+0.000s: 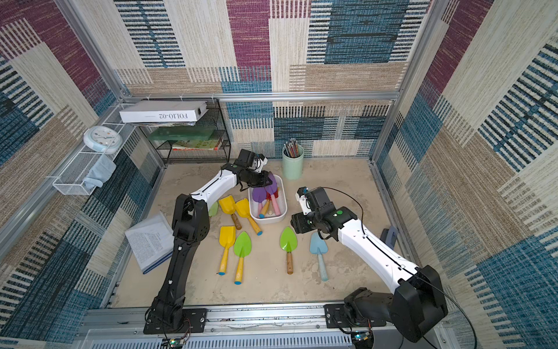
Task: Put the shovel into the storage box
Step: Place the shovel in the storage box.
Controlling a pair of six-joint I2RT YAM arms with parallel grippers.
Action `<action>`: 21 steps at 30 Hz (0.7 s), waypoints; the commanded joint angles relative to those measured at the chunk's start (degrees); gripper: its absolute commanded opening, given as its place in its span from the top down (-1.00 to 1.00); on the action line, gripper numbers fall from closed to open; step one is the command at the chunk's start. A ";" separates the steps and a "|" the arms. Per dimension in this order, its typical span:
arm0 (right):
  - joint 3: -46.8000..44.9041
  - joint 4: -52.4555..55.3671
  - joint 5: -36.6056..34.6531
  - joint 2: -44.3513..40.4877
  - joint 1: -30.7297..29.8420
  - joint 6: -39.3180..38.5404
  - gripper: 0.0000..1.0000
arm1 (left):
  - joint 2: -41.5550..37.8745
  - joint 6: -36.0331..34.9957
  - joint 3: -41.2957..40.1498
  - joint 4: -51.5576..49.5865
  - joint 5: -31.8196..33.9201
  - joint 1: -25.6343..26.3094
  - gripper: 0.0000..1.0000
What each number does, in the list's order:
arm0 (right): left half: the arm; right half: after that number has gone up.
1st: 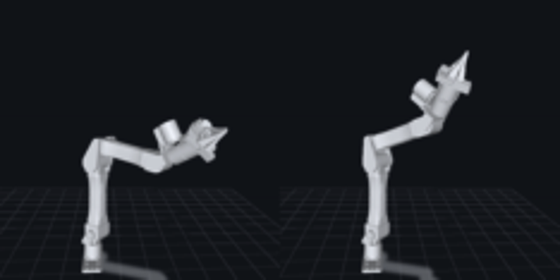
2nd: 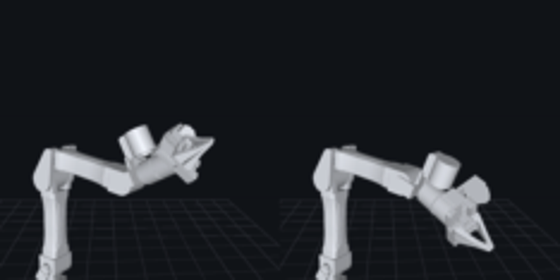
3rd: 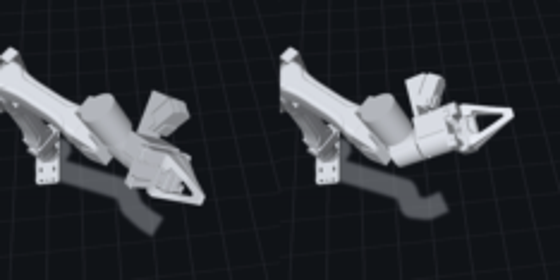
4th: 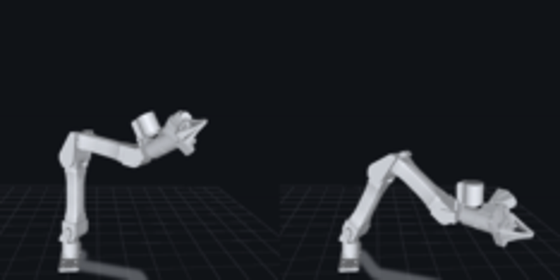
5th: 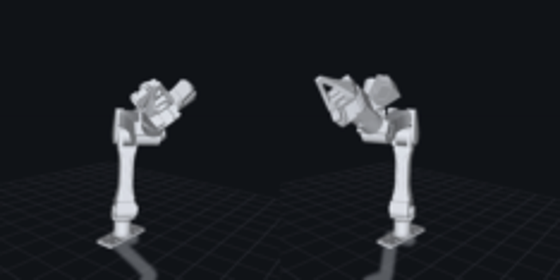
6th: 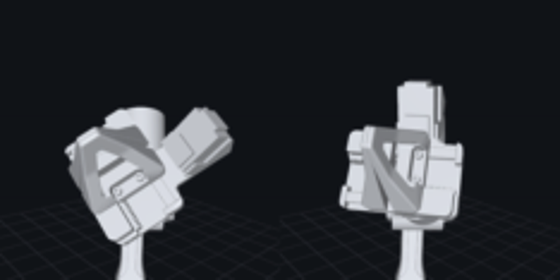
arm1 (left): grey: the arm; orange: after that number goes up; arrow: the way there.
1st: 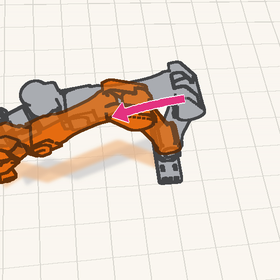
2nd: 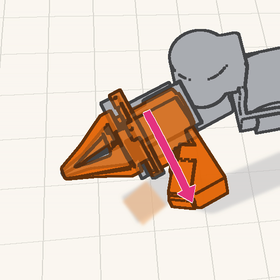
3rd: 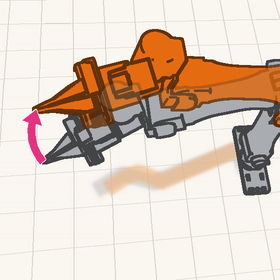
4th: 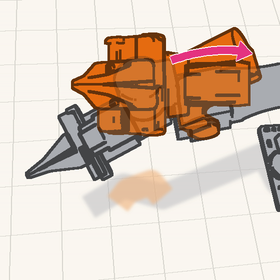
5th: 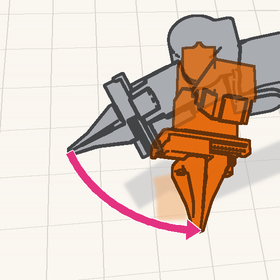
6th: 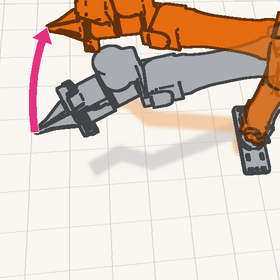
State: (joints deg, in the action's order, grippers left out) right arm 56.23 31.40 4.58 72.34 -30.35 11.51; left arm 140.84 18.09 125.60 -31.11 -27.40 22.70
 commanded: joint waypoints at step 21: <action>0.25 -1.12 1.61 1.31 0.05 -0.09 -0.37 | 2.43 0.31 2.50 -2.13 -0.17 0.07 -0.15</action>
State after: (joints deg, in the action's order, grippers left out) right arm 56.23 31.35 5.65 73.54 -30.35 11.38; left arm 143.44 18.90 127.50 -32.16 -28.21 22.72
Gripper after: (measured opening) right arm 0.684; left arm 0.563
